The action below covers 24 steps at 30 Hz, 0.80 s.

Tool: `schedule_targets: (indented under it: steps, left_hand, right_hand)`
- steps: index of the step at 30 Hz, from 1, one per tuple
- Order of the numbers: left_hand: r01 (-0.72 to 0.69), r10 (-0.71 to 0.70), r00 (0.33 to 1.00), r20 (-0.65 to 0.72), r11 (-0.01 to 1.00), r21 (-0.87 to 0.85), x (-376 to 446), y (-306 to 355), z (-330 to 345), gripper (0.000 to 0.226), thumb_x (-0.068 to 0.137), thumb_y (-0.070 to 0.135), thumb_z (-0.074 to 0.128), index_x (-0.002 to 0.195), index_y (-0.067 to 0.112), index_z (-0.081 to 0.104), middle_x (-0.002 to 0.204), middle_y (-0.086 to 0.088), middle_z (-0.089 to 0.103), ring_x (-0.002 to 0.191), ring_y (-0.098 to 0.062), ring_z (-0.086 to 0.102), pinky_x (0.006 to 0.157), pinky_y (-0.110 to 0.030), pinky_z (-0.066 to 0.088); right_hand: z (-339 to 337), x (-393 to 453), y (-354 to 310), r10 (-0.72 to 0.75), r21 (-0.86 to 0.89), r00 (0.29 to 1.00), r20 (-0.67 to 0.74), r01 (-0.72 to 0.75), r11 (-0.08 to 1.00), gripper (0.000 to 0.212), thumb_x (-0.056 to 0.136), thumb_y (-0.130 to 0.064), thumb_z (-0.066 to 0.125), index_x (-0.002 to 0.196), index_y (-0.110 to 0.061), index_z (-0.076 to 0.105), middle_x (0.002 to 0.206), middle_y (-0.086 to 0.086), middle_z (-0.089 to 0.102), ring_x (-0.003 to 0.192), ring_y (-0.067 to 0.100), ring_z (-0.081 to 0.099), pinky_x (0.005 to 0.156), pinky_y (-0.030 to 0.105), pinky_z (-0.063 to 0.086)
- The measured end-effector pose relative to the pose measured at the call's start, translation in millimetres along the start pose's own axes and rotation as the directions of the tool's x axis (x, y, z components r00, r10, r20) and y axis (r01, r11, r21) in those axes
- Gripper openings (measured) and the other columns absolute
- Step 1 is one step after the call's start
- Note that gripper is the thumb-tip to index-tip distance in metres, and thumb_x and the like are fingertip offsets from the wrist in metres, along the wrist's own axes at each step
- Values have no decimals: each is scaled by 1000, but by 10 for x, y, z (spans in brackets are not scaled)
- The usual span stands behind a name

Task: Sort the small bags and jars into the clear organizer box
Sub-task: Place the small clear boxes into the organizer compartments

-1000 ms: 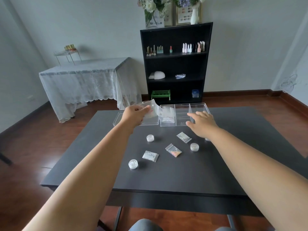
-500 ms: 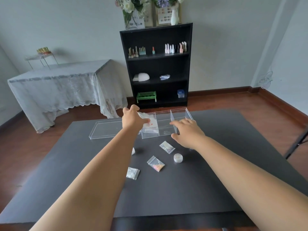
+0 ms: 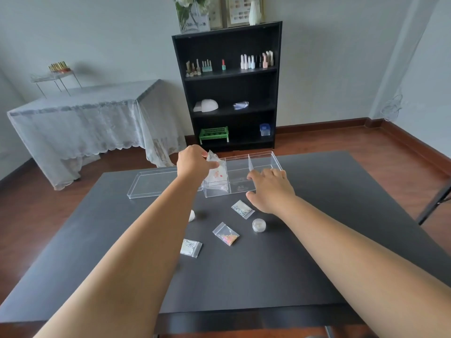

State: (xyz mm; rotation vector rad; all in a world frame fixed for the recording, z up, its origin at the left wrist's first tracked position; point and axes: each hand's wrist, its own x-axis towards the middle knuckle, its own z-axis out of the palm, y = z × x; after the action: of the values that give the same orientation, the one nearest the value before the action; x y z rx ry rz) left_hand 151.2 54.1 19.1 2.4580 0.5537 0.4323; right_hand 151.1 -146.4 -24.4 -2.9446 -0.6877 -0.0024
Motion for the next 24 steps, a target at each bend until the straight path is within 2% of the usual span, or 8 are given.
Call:
schedule_targets:
  steps: [2, 4, 6, 11, 16, 19, 21, 24]
  left_hand:
    - [39, -37, 999, 36, 999, -34, -10, -38, -58, 56, 65, 44, 86, 106, 10, 66, 100, -3, 67, 72, -14, 62, 61, -26, 47]
    - [84, -78, 994, 80, 994, -76, -32, -58, -111, 53, 58, 58, 82, 84, 16, 64, 86, -2, 63, 74, -19, 61, 74, -34, 53]
    - [164, -147, 983, 107, 970, -178, -62, -53, -175, 56, 48, 68, 76, 65, 19, 54, 68, 4, 54, 59, -15, 52, 67, -31, 52]
    - [341, -299, 940, 166, 862, -375, -76, -102, -322, 57, 42, 70, 75, 76, 25, 64, 48, 6, 43, 37, -10, 28, 43, -21, 38]
    - [302, -308, 950, 41, 882, -361, -47, -138, -473, 37, 62, 52, 85, 78, 23, 69, 59, 3, 58, 41, -11, 43, 41, -19, 40]
    - [190, -247, 962, -116, 912, -363, -4, -112, -604, 18, 72, 37, 82, 74, 22, 72, 61, 6, 62, 48, -13, 54, 54, -27, 54]
    - [146, -222, 960, -172, 918, -369, 12, -75, -690, 20, 72, 35, 80, 61, 26, 65, 61, 9, 62, 53, -14, 58, 64, -32, 57]
    - [105, -192, 961, -201, 919, -379, 29, -29, -757, 25, 73, 35, 79, 57, 27, 62, 59, 9, 61, 52, -12, 57, 58, -27, 53]
  right_hand:
    - [-6, 3, -1, 2, 11, 1000, 5, -2, 1000, 46, 94, -41, 40, 138, -27, 37, 137, 10, 47, 130, 34, 34, 110, 45, 19]
    - [-10, 7, -3, 2, 18, 1000, 8, -2, 1000, 46, 94, -42, 40, 138, -28, 37, 138, 10, 46, 130, 33, 35, 110, 45, 19]
    - [-5, 15, -2, 5, 23, 1000, 12, -6, 1000, 46, 94, -43, 40, 138, -28, 38, 138, 10, 46, 130, 33, 35, 110, 45, 20]
    - [1, 25, -10, 16, 49, 1000, 18, -17, 999, 45, 95, -45, 39, 136, -28, 39, 138, 10, 46, 131, 33, 33, 111, 47, 18]
    - [-10, 11, -15, 18, 66, 1000, 20, -19, 998, 43, 95, -43, 40, 135, -28, 40, 139, 10, 45, 132, 34, 33, 114, 49, 17]
    - [-12, 4, -13, 14, 84, 1000, 10, -15, 996, 41, 95, -42, 42, 133, -27, 42, 136, 11, 47, 131, 34, 34, 113, 49, 17]
    - [-8, 0, -11, 9, 88, 1000, -5, -8, 996, 40, 94, -41, 44, 131, -26, 43, 134, 10, 49, 129, 34, 36, 112, 48, 19]
    - [-9, -1, -20, 9, 80, 1000, -10, -8, 997, 41, 93, -41, 46, 131, -26, 43, 132, 10, 49, 127, 33, 37, 111, 47, 21]
